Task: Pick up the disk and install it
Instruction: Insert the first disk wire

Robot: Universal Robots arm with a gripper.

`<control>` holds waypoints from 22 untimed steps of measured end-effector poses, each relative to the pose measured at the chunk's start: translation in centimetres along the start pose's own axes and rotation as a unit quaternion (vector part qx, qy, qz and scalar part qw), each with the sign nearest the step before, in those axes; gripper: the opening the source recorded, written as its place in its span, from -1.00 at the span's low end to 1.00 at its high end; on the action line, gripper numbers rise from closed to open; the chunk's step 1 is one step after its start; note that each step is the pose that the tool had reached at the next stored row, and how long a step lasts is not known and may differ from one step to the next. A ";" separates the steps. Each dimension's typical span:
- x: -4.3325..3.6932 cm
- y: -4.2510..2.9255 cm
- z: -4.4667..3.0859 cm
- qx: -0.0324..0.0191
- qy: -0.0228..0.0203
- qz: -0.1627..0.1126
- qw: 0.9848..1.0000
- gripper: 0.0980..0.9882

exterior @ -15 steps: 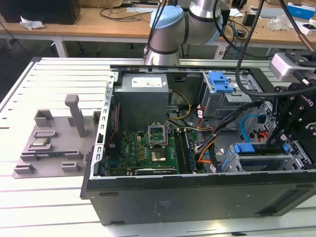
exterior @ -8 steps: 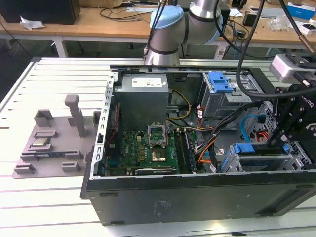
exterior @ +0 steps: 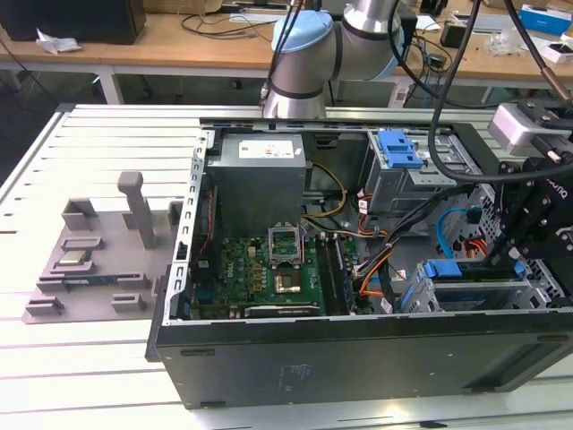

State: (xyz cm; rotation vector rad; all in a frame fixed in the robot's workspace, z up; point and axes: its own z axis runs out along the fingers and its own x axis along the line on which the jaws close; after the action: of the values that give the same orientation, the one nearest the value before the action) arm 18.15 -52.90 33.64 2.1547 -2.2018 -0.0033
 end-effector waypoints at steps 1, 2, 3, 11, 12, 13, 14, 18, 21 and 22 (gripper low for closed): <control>0.00 0.00 0.02 0.000 0.000 0.000 1.000 -0.82; 0.01 0.00 0.02 0.000 0.000 0.000 1.000 -0.82; 0.01 0.00 0.04 0.000 0.000 0.000 1.000 -0.82; -0.42 0.08 -1.55 0.000 0.000 0.000 1.000 -0.66; -0.54 0.10 -1.81 0.000 0.000 0.000 1.000 -0.68; -0.68 0.13 -2.29 0.000 0.000 0.000 1.000 -0.68; -0.79 0.16 -3.16 0.000 0.001 0.000 1.000 -0.98; -1.01 0.29 -5.82 0.000 0.001 0.000 1.000 -0.98; -1.01 0.29 -5.84 0.000 0.001 0.000 1.000 -0.98; -1.01 0.29 -5.84 0.000 0.001 0.000 1.000 -0.98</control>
State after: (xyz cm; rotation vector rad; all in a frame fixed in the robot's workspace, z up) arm 18.14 -51.65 39.44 2.1536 -2.2009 -0.0011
